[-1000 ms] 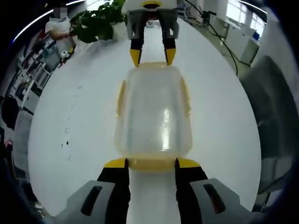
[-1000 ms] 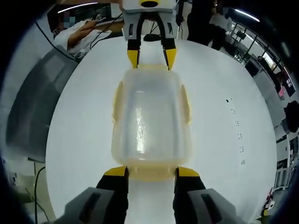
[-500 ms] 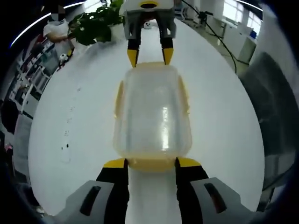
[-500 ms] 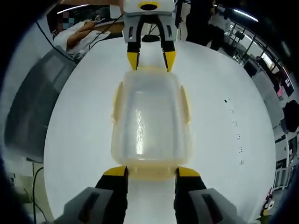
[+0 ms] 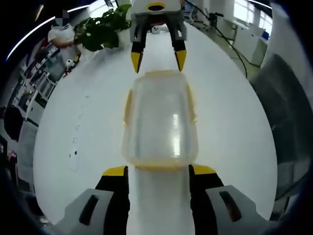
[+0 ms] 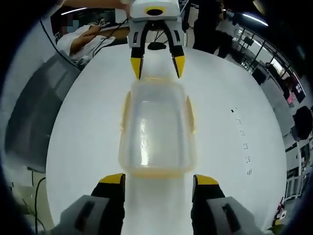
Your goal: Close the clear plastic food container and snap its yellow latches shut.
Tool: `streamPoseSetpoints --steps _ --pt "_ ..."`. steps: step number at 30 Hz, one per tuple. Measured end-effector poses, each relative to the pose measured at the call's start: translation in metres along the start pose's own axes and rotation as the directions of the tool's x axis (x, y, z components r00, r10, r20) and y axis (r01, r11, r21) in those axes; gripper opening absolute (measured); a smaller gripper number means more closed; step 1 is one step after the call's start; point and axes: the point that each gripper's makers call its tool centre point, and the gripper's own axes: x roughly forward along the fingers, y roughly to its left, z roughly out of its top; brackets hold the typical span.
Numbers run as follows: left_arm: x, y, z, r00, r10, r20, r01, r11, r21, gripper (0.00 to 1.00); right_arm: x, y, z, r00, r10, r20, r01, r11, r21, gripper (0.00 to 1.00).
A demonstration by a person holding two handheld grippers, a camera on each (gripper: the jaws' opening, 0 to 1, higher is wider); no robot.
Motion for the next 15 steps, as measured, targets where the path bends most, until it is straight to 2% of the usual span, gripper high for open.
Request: streamPoseSetpoints --steps 3,4,7,11,14,15 --pt "-0.003 0.001 0.004 1.0 0.012 0.013 -0.011 1.0 -0.017 0.47 -0.004 -0.001 0.003 1.0 -0.009 0.01 0.009 1.0 0.01 0.52" --pt "-0.004 0.002 0.005 1.0 0.017 0.015 -0.016 0.999 -0.036 0.46 -0.006 -0.001 0.008 1.0 -0.012 0.027 0.011 0.999 0.037 0.52" --pt "-0.005 0.004 0.002 0.999 0.034 -0.022 -0.036 0.995 -0.092 0.43 -0.011 -0.007 0.015 0.998 -0.055 0.04 0.053 0.997 0.058 0.51" --pt "-0.005 0.003 0.007 0.999 0.047 -0.011 -0.048 0.986 -0.157 0.43 -0.011 -0.006 0.021 0.997 -0.062 0.054 0.055 0.991 0.121 0.49" --pt "-0.005 0.004 0.005 0.996 0.077 -0.04 -0.083 0.983 -0.163 0.38 -0.009 -0.01 0.018 0.995 -0.086 0.04 0.079 0.984 0.162 0.48" --pt "-0.005 0.004 0.005 0.995 0.085 -0.043 -0.092 0.977 -0.192 0.37 -0.007 -0.009 0.019 0.995 -0.089 0.048 0.078 0.975 0.206 0.47"
